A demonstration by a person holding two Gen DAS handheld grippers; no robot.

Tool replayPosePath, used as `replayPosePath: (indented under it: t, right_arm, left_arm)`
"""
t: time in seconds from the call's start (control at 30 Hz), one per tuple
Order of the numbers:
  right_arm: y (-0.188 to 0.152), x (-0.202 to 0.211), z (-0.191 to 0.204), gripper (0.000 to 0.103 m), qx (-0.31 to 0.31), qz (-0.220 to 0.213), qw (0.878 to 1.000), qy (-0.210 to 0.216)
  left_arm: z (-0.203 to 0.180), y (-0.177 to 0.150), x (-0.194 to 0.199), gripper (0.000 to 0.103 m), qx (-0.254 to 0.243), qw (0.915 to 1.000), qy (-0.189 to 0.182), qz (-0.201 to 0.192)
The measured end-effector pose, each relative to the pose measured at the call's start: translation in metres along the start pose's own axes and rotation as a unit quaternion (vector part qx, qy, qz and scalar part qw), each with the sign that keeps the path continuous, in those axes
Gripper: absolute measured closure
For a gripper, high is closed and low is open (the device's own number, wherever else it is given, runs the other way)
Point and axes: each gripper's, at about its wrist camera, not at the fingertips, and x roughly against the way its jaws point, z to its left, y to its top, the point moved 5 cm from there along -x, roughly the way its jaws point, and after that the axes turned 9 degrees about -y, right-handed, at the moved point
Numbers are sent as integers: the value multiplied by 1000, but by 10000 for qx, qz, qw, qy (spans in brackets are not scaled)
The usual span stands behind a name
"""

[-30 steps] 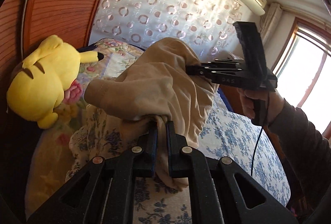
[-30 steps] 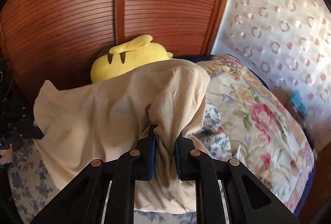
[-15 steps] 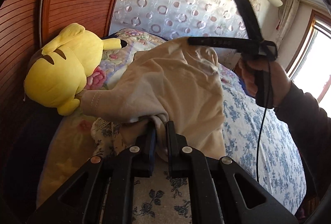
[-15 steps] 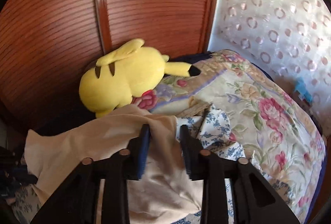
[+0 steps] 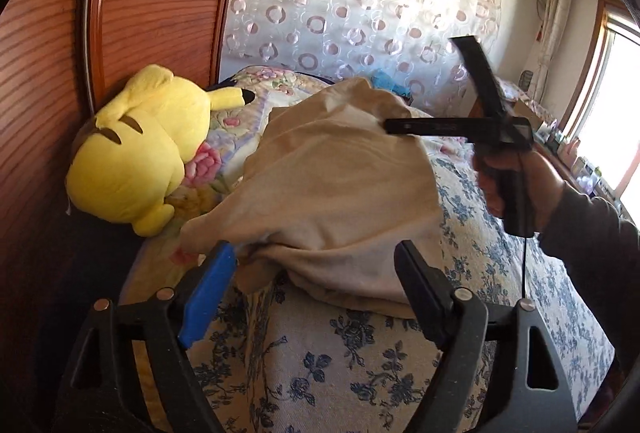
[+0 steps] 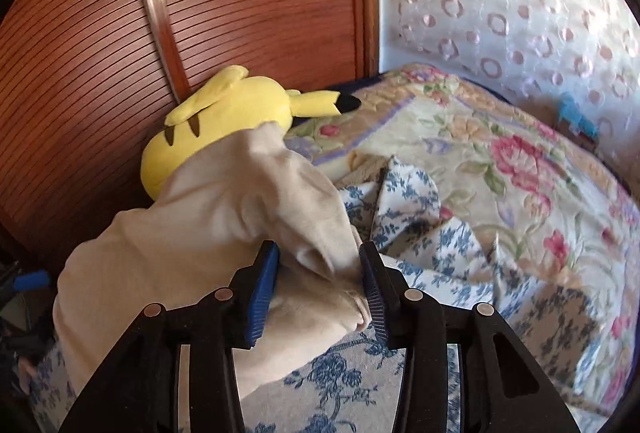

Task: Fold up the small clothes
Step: 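Carry the folded shirt beside the yellow plush toy and open both grippers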

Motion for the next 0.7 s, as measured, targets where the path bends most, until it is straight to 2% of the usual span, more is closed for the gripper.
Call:
replayPosePath:
  t: [0.1, 0.27, 0.53, 0.7]
  right_arm:
    - [2, -8, -2, 51, -354, 7, 9994, 55]
    - [-2, 20, -2, 51, -388, -253, 9989, -87]
    - [-59, 129, -2, 51, -474, -861, 9945, -349]
    - [-110, 196, 2, 47, -601, -1035, 9907, -644]
  left_arm:
    - [-14, 1, 6, 19, -250, 9997, 49, -29]
    - [-33, 3, 15, 19, -453, 9988, 119, -106]
    - [-85, 2, 32, 19, -833, 9962, -43, -260]
    - [-121, -5, 41, 19, -1043, 9941, -141, -262]
